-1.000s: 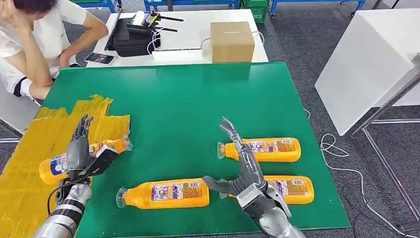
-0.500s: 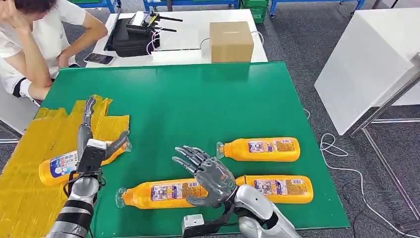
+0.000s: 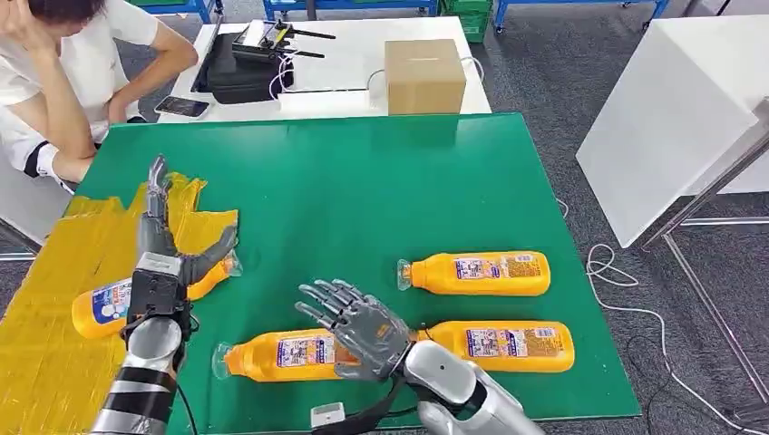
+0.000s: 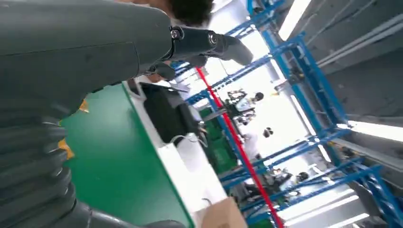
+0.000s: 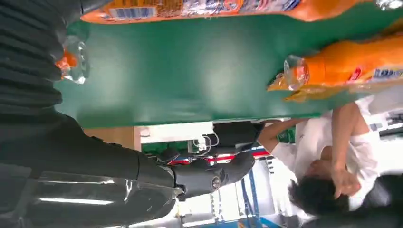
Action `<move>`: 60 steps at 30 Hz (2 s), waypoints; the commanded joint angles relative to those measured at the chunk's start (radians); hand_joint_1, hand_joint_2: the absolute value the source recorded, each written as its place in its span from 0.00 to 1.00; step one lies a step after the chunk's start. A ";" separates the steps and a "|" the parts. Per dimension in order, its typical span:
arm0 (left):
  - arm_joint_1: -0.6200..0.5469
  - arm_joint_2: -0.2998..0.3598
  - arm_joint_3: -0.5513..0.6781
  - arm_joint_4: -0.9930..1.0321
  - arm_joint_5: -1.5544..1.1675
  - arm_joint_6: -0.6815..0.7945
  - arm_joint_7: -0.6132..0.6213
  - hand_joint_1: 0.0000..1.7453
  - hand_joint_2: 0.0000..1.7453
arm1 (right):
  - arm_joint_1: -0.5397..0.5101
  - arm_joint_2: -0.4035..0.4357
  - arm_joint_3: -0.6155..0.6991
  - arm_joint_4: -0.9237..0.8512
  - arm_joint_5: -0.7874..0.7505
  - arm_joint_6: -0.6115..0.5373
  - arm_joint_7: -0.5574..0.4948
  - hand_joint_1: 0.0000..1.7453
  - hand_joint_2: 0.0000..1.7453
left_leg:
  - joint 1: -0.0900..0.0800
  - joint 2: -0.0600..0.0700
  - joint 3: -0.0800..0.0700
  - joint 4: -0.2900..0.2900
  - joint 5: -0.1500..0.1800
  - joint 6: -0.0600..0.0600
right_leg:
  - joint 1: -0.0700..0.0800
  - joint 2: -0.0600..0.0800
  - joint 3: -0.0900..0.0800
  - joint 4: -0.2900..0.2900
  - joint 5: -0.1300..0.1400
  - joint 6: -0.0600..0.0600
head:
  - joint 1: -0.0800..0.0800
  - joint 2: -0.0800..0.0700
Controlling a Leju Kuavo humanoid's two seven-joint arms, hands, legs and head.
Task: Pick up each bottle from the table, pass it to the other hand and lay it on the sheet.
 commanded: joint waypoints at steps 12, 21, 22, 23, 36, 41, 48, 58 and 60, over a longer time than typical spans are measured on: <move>0.037 -0.009 -0.072 -0.140 0.068 0.016 0.002 0.00 1.00 | -0.150 0.091 0.171 0.345 0.074 0.043 0.148 0.00 1.00 | 0.000 0.001 0.001 -0.001 0.000 0.000 | 0.000 0.001 0.001 -0.001 0.000 0.001 | 0.000 0.000; 0.039 -0.011 -0.061 -0.129 0.080 0.023 0.000 0.00 1.00 | -0.164 0.101 0.187 0.397 0.066 0.070 0.179 0.00 1.00 | 0.001 0.001 0.002 -0.001 -0.001 -0.001 | 0.001 0.001 0.002 -0.001 0.000 0.001 | 0.000 0.000; 0.039 -0.011 -0.061 -0.129 0.080 0.023 0.000 0.00 1.00 | -0.164 0.101 0.187 0.397 0.066 0.070 0.179 0.00 1.00 | 0.001 0.000 0.001 0.000 -0.001 0.000 | 0.001 0.000 0.001 -0.001 0.000 0.001 | 0.000 0.000; 0.039 -0.011 -0.061 -0.129 0.080 0.023 0.000 0.00 1.00 | -0.164 0.101 0.187 0.397 0.066 0.070 0.179 0.00 1.00 | 0.000 0.000 0.001 -0.001 0.000 0.000 | 0.000 0.000 0.001 0.000 0.000 0.001 | 0.000 0.000; 0.062 -0.019 -0.041 -0.147 0.105 0.016 0.011 0.00 1.00 | -0.136 0.095 0.136 0.425 0.072 0.066 0.278 0.00 1.00 | 0.001 0.000 0.002 -0.001 0.000 0.000 | 0.001 0.000 0.002 -0.001 0.000 0.001 | 0.000 0.000; 0.069 -0.021 -0.034 -0.152 0.108 0.013 0.015 0.00 1.00 | -0.125 0.099 0.110 0.429 0.097 0.035 0.321 0.00 1.00 | 0.001 0.000 0.002 -0.001 0.000 0.000 | 0.001 0.000 0.002 -0.001 0.000 0.001 | 0.000 0.000; 0.069 -0.021 -0.034 -0.152 0.108 0.013 0.015 0.00 1.00 | -0.125 0.099 0.110 0.429 0.097 0.035 0.321 0.00 1.00 | 0.001 -0.001 0.002 -0.001 0.000 0.000 | 0.001 -0.001 0.002 -0.001 0.000 0.001 | 0.000 0.000; 0.069 -0.021 -0.034 -0.152 0.108 0.013 0.015 0.00 1.00 | -0.125 0.099 0.110 0.429 0.097 0.035 0.321 0.00 1.00 | 0.001 -0.001 0.003 -0.001 0.000 0.000 | 0.001 -0.001 0.003 -0.002 0.000 0.001 | 0.000 0.000; 0.069 -0.021 -0.034 -0.152 0.108 0.013 0.015 0.00 1.00 | -0.125 0.099 0.110 0.429 0.097 0.035 0.321 0.00 1.00 | 0.000 0.000 0.002 -0.001 0.000 0.000 | 0.000 -0.001 0.002 -0.001 0.000 0.001 | 0.000 0.000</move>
